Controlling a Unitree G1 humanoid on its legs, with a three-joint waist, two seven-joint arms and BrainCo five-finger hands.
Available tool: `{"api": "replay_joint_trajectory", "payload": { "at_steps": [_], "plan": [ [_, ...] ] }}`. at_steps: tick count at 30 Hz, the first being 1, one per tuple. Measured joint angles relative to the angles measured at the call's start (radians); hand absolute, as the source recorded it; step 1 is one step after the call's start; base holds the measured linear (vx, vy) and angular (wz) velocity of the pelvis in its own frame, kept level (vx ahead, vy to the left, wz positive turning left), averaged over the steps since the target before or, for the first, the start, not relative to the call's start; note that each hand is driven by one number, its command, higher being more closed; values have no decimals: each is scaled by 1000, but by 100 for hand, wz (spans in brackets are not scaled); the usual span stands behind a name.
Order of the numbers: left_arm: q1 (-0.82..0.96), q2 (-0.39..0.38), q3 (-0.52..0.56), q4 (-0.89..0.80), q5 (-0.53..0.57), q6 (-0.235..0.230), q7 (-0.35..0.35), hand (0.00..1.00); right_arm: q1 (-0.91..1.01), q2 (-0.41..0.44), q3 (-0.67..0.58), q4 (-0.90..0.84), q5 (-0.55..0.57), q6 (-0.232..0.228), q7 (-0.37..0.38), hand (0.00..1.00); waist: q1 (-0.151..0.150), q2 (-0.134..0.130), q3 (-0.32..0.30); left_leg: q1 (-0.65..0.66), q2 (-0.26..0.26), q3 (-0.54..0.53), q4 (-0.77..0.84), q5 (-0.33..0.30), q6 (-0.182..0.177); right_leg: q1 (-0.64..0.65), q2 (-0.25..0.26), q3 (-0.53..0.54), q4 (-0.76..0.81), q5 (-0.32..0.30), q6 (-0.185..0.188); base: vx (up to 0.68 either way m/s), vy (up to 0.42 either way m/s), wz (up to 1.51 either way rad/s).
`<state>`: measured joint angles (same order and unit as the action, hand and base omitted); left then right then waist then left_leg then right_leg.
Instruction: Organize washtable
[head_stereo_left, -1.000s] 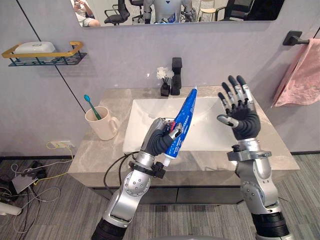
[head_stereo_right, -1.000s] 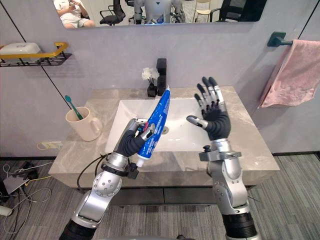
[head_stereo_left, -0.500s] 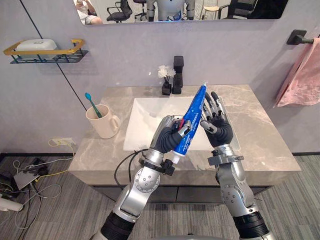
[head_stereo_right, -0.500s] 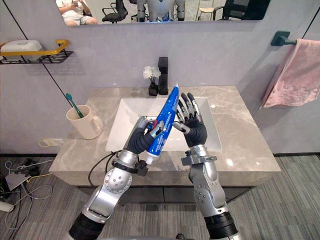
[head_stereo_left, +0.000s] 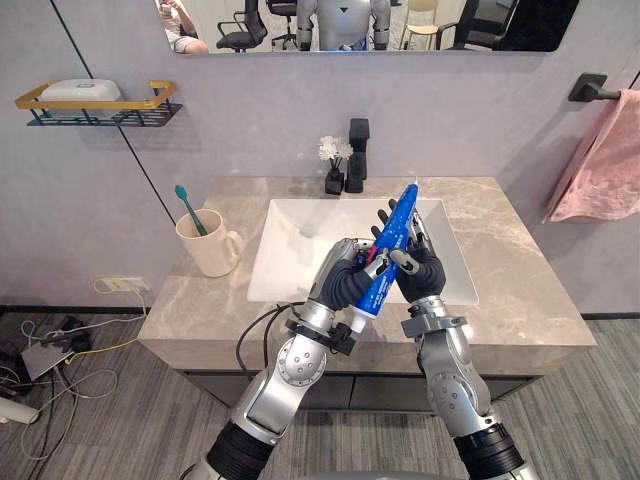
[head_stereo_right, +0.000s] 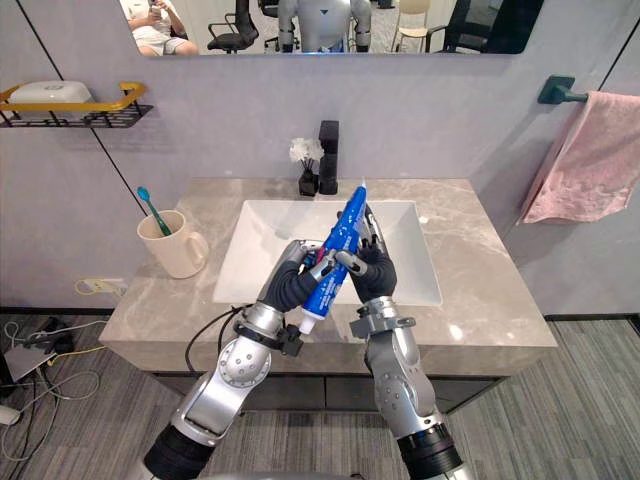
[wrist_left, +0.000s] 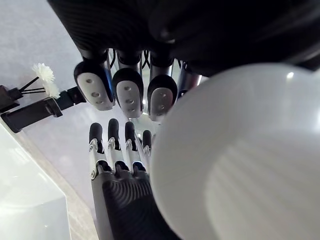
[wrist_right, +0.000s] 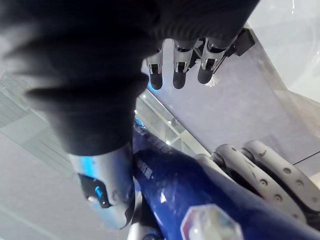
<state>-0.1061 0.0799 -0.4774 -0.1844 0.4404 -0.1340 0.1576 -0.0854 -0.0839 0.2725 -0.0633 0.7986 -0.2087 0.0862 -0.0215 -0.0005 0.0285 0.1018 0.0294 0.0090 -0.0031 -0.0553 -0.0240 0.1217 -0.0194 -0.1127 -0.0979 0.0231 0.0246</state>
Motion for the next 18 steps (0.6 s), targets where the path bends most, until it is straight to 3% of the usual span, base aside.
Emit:
{"api": "replay_joint_trajectory", "payload": {
  "at_steps": [2, 3, 18],
  "plan": [
    [0, 0, 0, 0, -9, 0, 1, 100, -5, 0, 5, 0, 15, 0, 0, 0, 0, -1, -1, 0, 0, -5, -6, 6, -2, 0, 0, -5, 0, 0, 0, -29, -10, 8],
    [0, 0, -1, 0, -11, 0, 1, 100, -9, 0, 6, 0, 17, 0, 0, 100, 1, -3, -2, 1, 0, -6, -16, 13, -2, -3, 0, -8, 0, 1, -1, -33, -15, 10],
    [-1, 1, -11, 41, -20, 0, 30, 100, -42, -10, 40, 0, 77, 0, 2, 100, 9, -15, -10, 1, 0, -6, -22, 19, -2, -3, 0, -14, -1, 4, -2, -14, -4, 1]
  ]
}}
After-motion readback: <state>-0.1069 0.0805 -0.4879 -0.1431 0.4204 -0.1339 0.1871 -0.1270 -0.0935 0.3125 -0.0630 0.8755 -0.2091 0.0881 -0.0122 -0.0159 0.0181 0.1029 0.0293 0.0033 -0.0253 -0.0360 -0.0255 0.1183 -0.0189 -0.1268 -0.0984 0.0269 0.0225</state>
